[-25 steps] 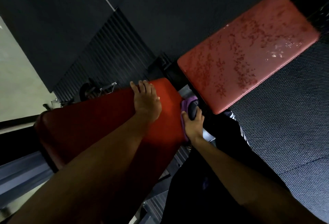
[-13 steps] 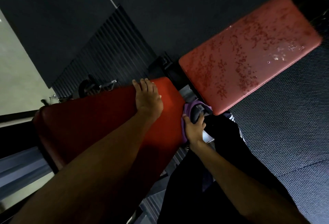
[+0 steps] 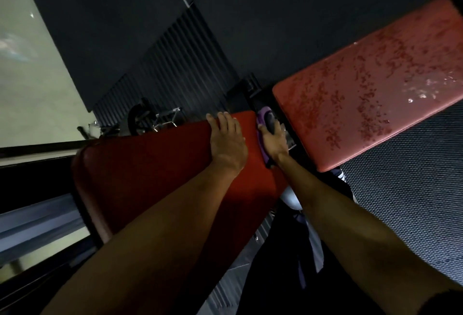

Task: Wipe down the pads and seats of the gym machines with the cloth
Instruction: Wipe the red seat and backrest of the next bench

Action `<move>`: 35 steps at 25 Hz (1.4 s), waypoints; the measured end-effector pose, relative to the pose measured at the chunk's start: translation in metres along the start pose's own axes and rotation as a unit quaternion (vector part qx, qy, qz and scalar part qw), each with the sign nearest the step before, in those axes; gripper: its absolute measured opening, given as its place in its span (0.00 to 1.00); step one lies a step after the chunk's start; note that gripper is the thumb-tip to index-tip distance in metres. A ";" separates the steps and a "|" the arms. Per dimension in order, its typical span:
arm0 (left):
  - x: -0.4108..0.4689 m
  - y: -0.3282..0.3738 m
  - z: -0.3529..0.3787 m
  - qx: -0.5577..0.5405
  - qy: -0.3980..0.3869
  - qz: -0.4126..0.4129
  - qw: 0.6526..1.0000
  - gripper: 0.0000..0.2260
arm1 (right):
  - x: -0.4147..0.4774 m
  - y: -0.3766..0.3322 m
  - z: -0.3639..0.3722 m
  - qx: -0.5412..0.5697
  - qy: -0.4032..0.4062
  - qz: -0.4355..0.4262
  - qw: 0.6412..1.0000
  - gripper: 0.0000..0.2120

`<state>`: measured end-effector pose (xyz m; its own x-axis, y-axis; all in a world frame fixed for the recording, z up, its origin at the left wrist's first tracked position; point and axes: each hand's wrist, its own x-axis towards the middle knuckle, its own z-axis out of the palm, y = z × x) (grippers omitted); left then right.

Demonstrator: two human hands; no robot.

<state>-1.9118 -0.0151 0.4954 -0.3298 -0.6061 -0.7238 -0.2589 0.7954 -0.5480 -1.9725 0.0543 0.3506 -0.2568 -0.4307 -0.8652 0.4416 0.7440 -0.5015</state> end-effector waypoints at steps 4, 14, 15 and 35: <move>0.004 0.001 -0.002 -0.004 -0.009 -0.001 1.000 0.27 | -0.044 0.054 -0.004 0.015 -0.015 -0.091 0.996 0.33; 0.006 0.001 -0.008 -0.008 -0.026 0.002 1.000 0.31 | 0.024 -0.044 0.022 -0.002 -0.061 -0.123 0.991 0.32; 0.005 0.001 -0.008 -0.012 -0.021 0.005 1.000 0.31 | 0.008 -0.039 0.019 0.011 -0.082 -0.140 0.987 0.30; 0.033 0.013 0.006 -0.060 0.001 -0.013 0.998 0.28 | 0.106 -0.071 0.015 -0.209 -0.157 -0.128 0.957 0.22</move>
<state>-1.9205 -0.0242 0.4618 -0.3242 -0.6262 -0.7091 -0.3733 0.7734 -0.5123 -2.0180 -0.0520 0.2942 -0.0107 -0.7089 -0.7052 0.0000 0.7052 -0.7090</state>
